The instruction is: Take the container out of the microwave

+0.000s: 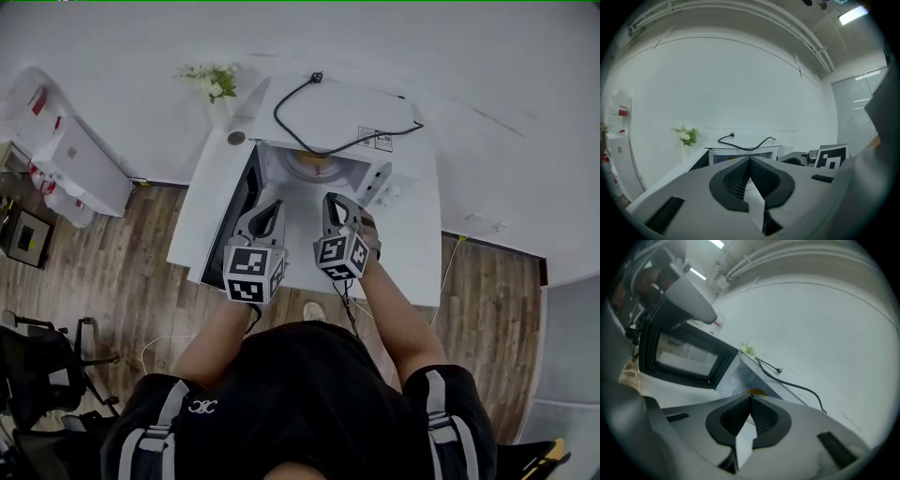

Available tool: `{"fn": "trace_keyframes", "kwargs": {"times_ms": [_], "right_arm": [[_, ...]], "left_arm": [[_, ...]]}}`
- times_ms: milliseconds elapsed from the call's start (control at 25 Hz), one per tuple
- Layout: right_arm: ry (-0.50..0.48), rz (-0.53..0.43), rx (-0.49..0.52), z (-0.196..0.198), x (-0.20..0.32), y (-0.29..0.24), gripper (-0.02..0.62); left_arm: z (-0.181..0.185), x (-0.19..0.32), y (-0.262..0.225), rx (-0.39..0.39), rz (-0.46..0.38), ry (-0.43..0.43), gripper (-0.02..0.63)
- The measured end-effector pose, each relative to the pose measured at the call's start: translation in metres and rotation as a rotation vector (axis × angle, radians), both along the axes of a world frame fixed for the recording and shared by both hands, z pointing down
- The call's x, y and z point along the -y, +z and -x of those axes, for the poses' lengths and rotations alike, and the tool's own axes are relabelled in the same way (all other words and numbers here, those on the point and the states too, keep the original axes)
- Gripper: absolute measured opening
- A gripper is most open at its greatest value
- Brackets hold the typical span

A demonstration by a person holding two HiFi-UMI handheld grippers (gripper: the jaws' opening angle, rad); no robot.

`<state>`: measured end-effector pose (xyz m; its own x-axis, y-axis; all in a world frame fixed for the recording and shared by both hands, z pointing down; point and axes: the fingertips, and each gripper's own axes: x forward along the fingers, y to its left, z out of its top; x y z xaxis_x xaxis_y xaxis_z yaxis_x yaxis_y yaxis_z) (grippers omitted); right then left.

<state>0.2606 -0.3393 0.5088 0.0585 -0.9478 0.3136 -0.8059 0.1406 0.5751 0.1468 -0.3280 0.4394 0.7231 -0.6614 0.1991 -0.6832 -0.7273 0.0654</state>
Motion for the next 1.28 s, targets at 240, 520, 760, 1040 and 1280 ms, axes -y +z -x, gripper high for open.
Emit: {"fn": "trace_keyframes", "kwargs": {"times_ms": [240,520,760,1040,1280], "right_arm": [[-0.060,0.115,-0.142,-0.001,0.047,0.039,0.095],[-0.103,0.211,-0.271,0.003,0.094,0.078,0.108],[-0.069,0.261,-0.359,-0.014,0.130,0.101,0.122],[-0.034,0.259,-0.410,-0.033,0.163,0.114,0.129],[-0.078,0.265,-0.471,-0.031,0.179,0.120,0.129]], "left_arm": [[0.006,0.017,0.006,0.001,0.007,-0.062,0.014],[0.025,0.029,0.014,0.003,0.015,-0.148,0.014],[0.039,0.036,0.025,0.002,0.038,-0.215,0.014],[0.046,0.043,0.031,0.014,0.045,-0.266,0.014],[0.050,0.049,0.038,0.026,0.060,-0.299,0.014]]}}
